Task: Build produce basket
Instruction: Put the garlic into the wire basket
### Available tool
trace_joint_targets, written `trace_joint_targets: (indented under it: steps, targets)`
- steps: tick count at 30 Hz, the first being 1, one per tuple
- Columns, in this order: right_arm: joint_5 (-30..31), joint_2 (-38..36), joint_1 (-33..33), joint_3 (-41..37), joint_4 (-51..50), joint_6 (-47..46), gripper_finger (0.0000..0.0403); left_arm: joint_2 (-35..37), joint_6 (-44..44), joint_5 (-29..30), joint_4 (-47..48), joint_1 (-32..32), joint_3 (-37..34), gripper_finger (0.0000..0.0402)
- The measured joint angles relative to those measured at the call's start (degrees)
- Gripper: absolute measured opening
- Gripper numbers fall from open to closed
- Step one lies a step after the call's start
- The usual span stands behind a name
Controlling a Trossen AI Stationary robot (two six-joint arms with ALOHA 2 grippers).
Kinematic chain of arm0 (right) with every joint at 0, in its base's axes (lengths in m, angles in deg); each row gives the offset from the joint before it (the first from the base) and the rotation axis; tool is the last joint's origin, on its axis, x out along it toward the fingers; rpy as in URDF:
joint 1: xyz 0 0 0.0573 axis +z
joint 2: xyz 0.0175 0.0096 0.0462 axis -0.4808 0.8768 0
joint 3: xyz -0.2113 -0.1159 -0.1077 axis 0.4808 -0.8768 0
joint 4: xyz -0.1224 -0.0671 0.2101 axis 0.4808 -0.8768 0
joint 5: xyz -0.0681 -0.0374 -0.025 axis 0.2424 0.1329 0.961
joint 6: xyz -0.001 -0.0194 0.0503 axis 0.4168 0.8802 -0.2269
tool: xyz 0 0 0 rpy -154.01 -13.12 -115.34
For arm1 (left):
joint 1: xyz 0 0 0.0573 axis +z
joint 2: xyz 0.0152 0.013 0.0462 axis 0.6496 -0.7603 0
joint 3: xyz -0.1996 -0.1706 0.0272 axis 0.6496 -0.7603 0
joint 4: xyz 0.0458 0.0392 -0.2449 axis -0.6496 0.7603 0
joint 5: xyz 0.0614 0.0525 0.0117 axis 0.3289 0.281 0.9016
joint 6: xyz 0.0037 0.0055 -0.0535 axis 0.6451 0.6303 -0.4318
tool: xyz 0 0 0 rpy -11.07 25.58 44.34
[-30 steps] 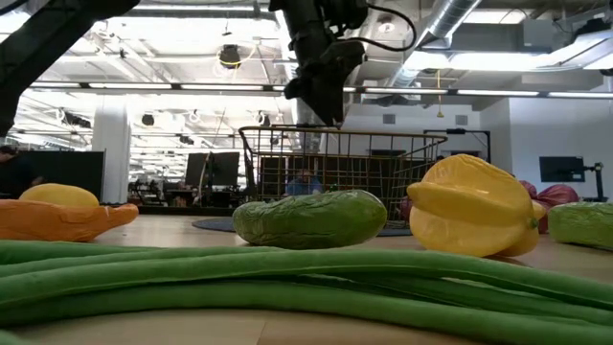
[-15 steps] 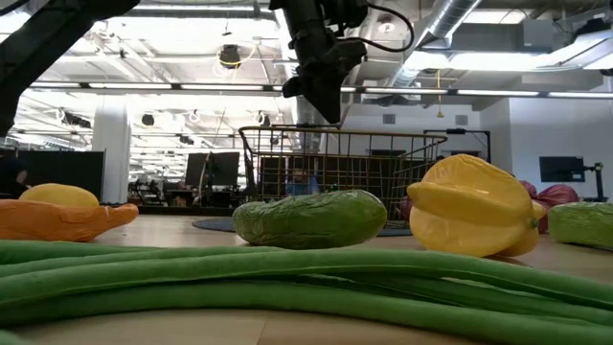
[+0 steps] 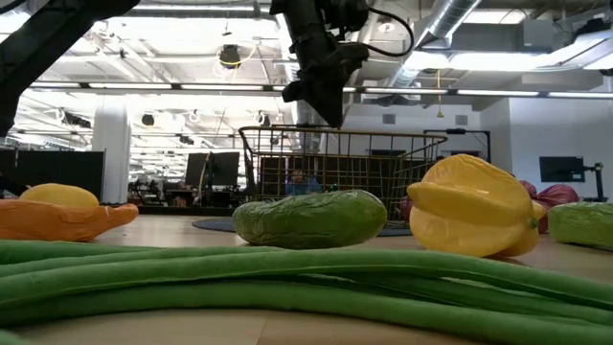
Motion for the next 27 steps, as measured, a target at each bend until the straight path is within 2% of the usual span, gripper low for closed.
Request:
trace_joint_targets:
  steps: [4,7,13,14,17,20,27]
  targets:
    - [0.00,0.00,0.00,0.00,0.00,0.02,0.0161,-0.01,-0.87,0.26,0.73,-0.12,0.00,0.0028]
    - [-0.01,0.00,-0.01,0.00,0.01,0.02,0.0160,-0.01,-2.24,2.95,4.76,-0.86,0.58,0.0025]
    - [-0.02,0.00,-0.01,0.00,0.03,-0.13,0.0164,0.38,-7.48,14.60,23.22,-4.39,5.86,0.0013]
    - [-0.02,0.00,0.00,0.00,0.04,-0.13,0.0164,0.86,-8.66,16.60,24.08,-5.08,6.67,0.0012]
    - [-0.02,0.00,0.00,0.00,0.08,-0.13,0.0164,5.41,-10.03,18.18,22.93,-6.90,6.31,0.0009]
    - [-0.02,0.04,-0.01,-0.02,0.00,-0.16,0.0164,9.78,-15.61,21.55,23.46,-8.53,5.16,0.0009]
    - [-1.45,0.04,0.01,-0.02,0.05,-0.20,0.0164,24.37,-25.25,23.41,23.47,-12.61,-5.06,0.0009]
